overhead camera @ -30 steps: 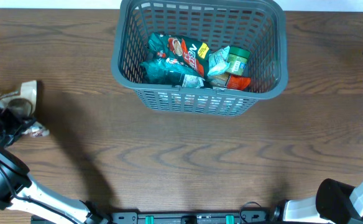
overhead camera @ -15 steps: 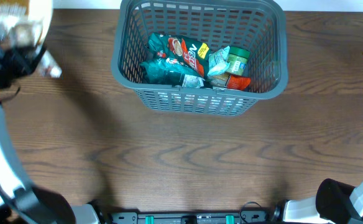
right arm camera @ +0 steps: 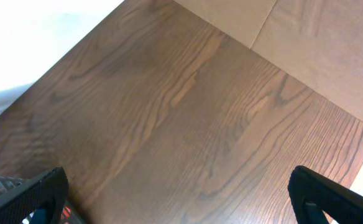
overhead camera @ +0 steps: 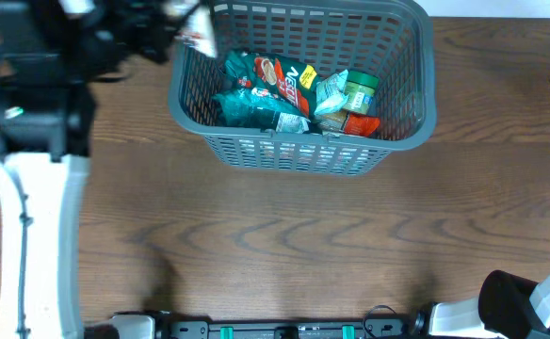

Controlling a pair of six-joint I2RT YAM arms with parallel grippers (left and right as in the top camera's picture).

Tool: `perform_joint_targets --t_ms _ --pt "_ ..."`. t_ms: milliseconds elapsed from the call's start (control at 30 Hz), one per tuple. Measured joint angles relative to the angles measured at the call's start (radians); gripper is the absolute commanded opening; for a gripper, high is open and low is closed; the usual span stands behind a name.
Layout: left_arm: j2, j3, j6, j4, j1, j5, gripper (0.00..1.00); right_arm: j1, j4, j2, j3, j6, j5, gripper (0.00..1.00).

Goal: Pack container
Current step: 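Grasp the brown paper bag with the left gripper and lift it, then carry the paper bag over the basket and lower it inside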

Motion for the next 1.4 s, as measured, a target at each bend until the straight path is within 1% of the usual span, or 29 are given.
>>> perform_joint_targets --t_ms 133,300,467,667,1000,1400 --pt "0.085 0.000 0.007 0.030 -0.137 -0.038 0.06 0.000 0.000 0.000 0.000 0.000 0.000 0.99" --pt "0.196 0.000 0.029 0.103 -0.294 -0.100 0.06 0.000 0.000 0.000 0.000 0.000 0.000 0.99" --pt "0.270 0.000 0.052 0.104 -0.393 -0.150 0.06 0.000 0.000 0.000 0.000 0.000 0.000 0.99" --pt "0.345 0.000 0.112 0.047 -0.437 -0.174 0.06 0.000 0.000 0.000 0.000 0.000 0.000 0.99" --pt "0.431 0.000 0.203 -0.082 -0.441 -0.260 0.06 0.000 0.000 0.000 0.000 0.000 0.000 0.99" --pt "0.502 0.000 0.224 -0.158 -0.441 -0.328 0.06 0.000 0.000 0.000 0.000 0.000 0.000 0.99"
